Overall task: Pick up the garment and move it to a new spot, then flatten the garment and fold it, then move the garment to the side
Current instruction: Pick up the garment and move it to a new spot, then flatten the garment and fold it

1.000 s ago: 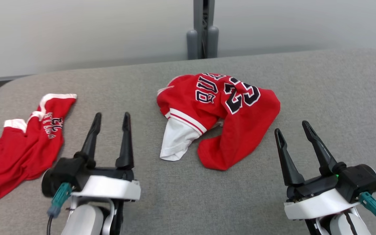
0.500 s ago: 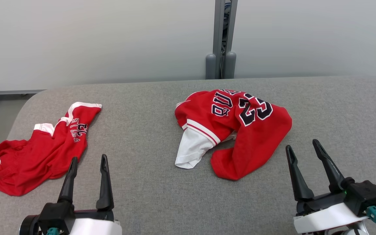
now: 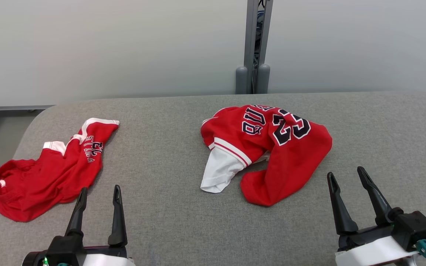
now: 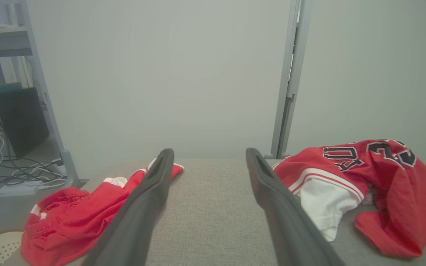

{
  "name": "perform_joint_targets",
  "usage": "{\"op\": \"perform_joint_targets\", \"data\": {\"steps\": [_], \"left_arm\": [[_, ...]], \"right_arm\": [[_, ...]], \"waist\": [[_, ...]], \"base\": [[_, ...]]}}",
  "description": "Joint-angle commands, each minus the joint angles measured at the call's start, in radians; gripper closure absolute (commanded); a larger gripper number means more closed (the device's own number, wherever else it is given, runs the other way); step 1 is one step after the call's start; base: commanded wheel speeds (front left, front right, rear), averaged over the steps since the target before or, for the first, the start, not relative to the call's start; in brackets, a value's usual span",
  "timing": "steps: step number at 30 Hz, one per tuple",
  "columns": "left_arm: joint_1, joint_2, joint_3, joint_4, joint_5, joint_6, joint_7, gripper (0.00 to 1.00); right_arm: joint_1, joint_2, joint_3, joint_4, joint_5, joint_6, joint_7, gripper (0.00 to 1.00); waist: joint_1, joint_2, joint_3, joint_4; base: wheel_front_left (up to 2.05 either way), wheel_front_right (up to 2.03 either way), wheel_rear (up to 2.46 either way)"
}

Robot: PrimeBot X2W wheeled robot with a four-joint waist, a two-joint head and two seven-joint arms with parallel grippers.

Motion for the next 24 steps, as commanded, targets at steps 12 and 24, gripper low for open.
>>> {"op": "perform_joint_targets", "data": {"steps": [12, 24], "left_arm": [[-0.021, 0.001, 0.000, 0.031, -0.028, 0.003, -0.004, 0.00], [-0.063, 0.002, -0.009, 0.135, -0.054, -0.023, -0.004, 0.00]], "right_arm": [[-0.004, -0.006, -0.006, 0.003, -0.012, 0.000, -0.001, 0.00], [-0.021, -0.005, 0.012, 0.001, -0.029, 0.000, -0.001, 0.00]], "waist": [[0.0000, 0.0000, 0.007, -0.002], [0.0000, 0.0000, 0.017, -0.026]], "base": [[0.00, 0.00, 0.00], [0.00, 0.00, 0.00]]}}
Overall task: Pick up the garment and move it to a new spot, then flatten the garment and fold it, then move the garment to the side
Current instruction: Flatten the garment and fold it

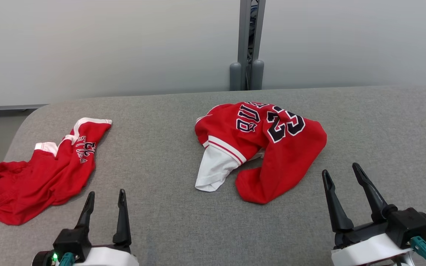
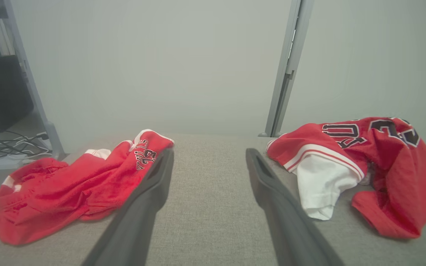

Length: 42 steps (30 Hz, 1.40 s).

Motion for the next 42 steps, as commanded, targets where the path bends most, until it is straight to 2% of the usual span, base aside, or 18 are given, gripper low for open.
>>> {"op": "perform_joint_targets", "data": {"steps": [1, 8, 13, 19, 24, 28, 32, 38, 41, 42], "left_arm": [[-0.030, 0.003, -0.007, 0.021, 0.009, 0.002, -0.004, 0.00], [-0.177, 0.003, -0.060, 0.118, 0.006, -0.034, -0.004, 0.00], [-0.297, 0.003, -0.140, 0.236, -0.054, -0.064, 0.014, 0.00], [-0.415, 0.003, -0.205, 0.368, -0.092, -0.069, 0.045, 0.00], [-0.496, 0.004, -0.271, 0.478, -0.158, -0.072, 0.097, 0.00], [-0.530, 0.003, -0.318, 0.535, -0.253, -0.082, 0.144, 0.00], [-0.553, 0.004, -0.356, 0.590, -0.310, -0.056, 0.149, 0.00], [-0.598, 0.004, -0.386, 0.686, -0.295, 0.002, 0.155, 0.00], [-0.616, 0.004, -0.397, 0.718, -0.303, 0.006, 0.142, 0.00], [-0.622, 0.004, -0.400, 0.722, -0.306, -0.001, 0.130, 0.64]], "right_arm": [[-0.007, -0.005, 0.004, -0.003, -0.003, 0.000, -0.001, 0.00], [-0.040, -0.005, 0.017, -0.017, -0.019, 0.000, -0.001, 0.00], [-0.070, -0.005, 0.014, -0.032, -0.032, 0.000, -0.001, 0.00], [-0.092, -0.005, 0.015, -0.041, -0.038, 0.000, -0.001, 0.00], [-0.106, -0.005, 0.017, -0.042, -0.045, 0.000, -0.001, 0.00], [-0.116, -0.005, 0.020, -0.040, -0.043, 0.000, -0.001, 0.00], [-0.123, -0.005, 0.027, -0.039, -0.031, 0.000, -0.001, 0.00], [-0.131, -0.005, 0.032, -0.044, -0.028, 0.000, -0.001, 0.00], [-0.140, -0.005, 0.029, -0.043, -0.030, 0.000, -0.001, 0.00], [-0.140, -0.005, 0.029, -0.042, -0.031, 0.000, -0.001, 0.00]], "waist": [[0.0000, -0.0001, 0.004, -0.010], [0.0000, -0.0001, 0.057, -0.059], [0.0000, -0.0001, 0.123, -0.086], [0.0000, -0.0001, 0.169, -0.110], [0.0000, -0.0001, 0.191, -0.131], [0.0000, -0.0001, 0.198, -0.149], [0.0000, -0.0001, 0.208, -0.174], [0.0000, -0.0001, 0.230, -0.197], [0.0000, -0.0001, 0.239, -0.202], [0.0000, -0.0001, 0.241, -0.204]], "base": [[0.00, 0.00, 0.00], [0.00, 0.00, 0.00], [0.00, 0.00, 0.00], [0.00, 0.00, 0.00], [0.00, 0.00, 0.00], [0.00, 0.00, 0.00], [0.00, 0.00, 0.00], [0.00, 0.00, 0.00], [0.00, 0.00, 0.00], [0.00, 0.00, 0.00]]}}
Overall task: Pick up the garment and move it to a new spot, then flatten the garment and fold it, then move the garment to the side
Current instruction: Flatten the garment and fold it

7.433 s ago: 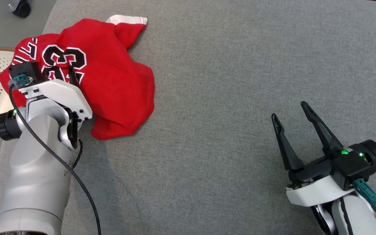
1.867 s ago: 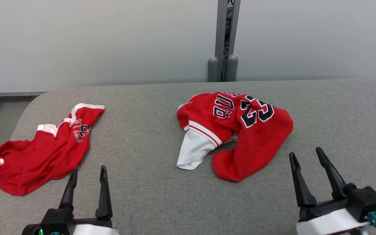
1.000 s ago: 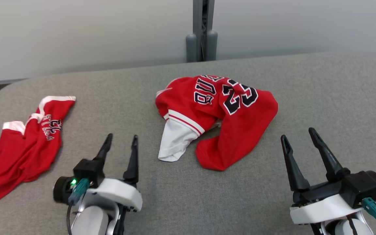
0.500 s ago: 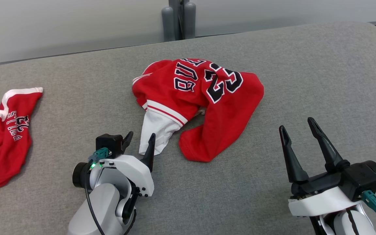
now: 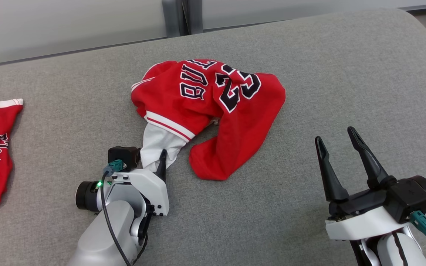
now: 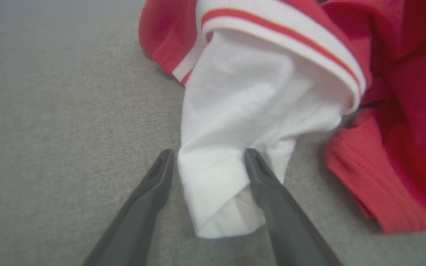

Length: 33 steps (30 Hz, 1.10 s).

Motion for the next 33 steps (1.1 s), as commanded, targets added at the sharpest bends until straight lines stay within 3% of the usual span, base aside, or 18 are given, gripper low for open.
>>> {"op": "perform_joint_targets", "data": {"steps": [1, 4, 9, 15, 20, 24, 33], "left_arm": [[-0.018, 0.004, -0.004, 0.009, -0.012, -0.012, -0.018, 1.00], [-0.035, 0.004, -0.010, -0.012, -0.032, -0.037, -0.057, 1.00], [-0.032, 0.003, -0.007, -0.176, -0.250, -0.170, -0.067, 1.00], [-0.086, 0.004, -0.020, -0.441, -0.553, -0.202, -0.010, 1.00], [-0.172, 0.004, -0.023, -0.546, -0.682, -0.165, 0.031, 1.00], [-0.296, 0.004, -0.043, -0.586, -0.736, -0.099, 0.043, 1.00], [-0.604, 0.004, -0.148, -0.585, -0.914, 0.011, -0.094, 1.00]], "right_arm": [[-0.014, -0.005, -0.002, -0.003, 0.000, 0.000, -0.001, 0.00], [-0.015, -0.005, -0.003, 0.000, 0.001, 0.000, -0.001, 0.00], [-0.003, -0.005, 0.002, 0.015, 0.009, 0.000, -0.001, 0.00], [0.007, -0.005, 0.023, 0.033, 0.036, 0.000, -0.001, 0.00], [0.010, -0.006, 0.041, 0.039, 0.058, 0.000, -0.001, 0.00], [0.019, -0.005, 0.051, 0.049, 0.071, 0.000, -0.001, 0.00], [0.017, -0.005, 0.082, 0.060, 0.096, 0.000, -0.001, 0.00]], "waist": [[0.0000, 0.0000, 0.004, -0.003], [0.0000, 0.0000, 0.004, -0.005], [0.0000, 0.0000, -0.023, -0.011], [0.0000, 0.0000, -0.071, -0.037], [0.0000, 0.0000, -0.103, -0.080], [0.0000, 0.0000, -0.126, -0.120], [0.0000, 0.0000, -0.146, -0.193]], "base": [[0.00, 0.00, 0.00], [0.00, 0.00, 0.00], [0.00, 0.00, 0.00], [0.00, 0.00, 0.00], [0.00, 0.00, 0.00], [0.00, 0.00, 0.00], [0.00, 0.00, 0.00]]}}
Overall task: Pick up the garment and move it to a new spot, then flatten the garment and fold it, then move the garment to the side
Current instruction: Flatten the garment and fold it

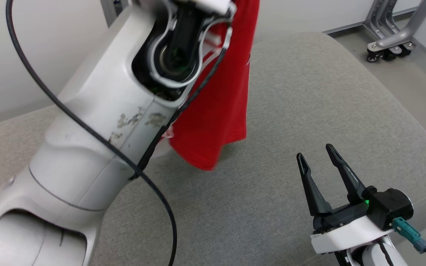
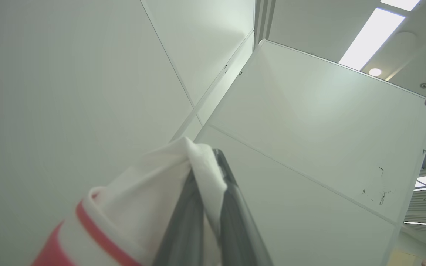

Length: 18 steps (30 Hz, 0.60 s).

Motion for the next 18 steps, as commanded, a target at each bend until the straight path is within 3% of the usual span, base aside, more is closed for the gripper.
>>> {"op": "perform_joint_targets", "data": {"steps": [1, 5, 9, 18], "left_arm": [[-0.031, 0.004, -0.009, 0.008, 0.006, 0.013, -0.012, 1.00], [-0.060, 0.010, -0.043, 0.090, 0.047, 0.066, -0.027, 1.00], [0.019, 0.061, -0.049, 0.185, 0.041, 0.093, -0.017, 1.00], [0.334, 0.250, -0.086, 0.280, 0.037, 0.068, 0.008, 1.00]], "right_arm": [[-0.003, -0.006, -0.006, 0.000, 0.006, 0.000, -0.001, 0.00], [-0.006, -0.005, -0.024, -0.010, 0.013, 0.000, -0.001, 0.00], [0.009, -0.005, -0.042, -0.016, 0.009, 0.000, -0.001, 0.00], [0.006, -0.006, -0.039, -0.021, 0.026, 0.000, -0.001, 0.00]], "waist": [[0.0000, -0.0001, -0.003, -0.011], [0.0000, -0.0001, 0.003, -0.014], [0.0000, -0.0001, 0.017, 0.008], [0.0000, -0.0001, 0.036, 0.062]], "base": [[0.00, 0.00, 0.00], [0.00, 0.00, 0.00], [0.00, 0.00, 0.00], [0.00, 0.00, 0.00]]}}
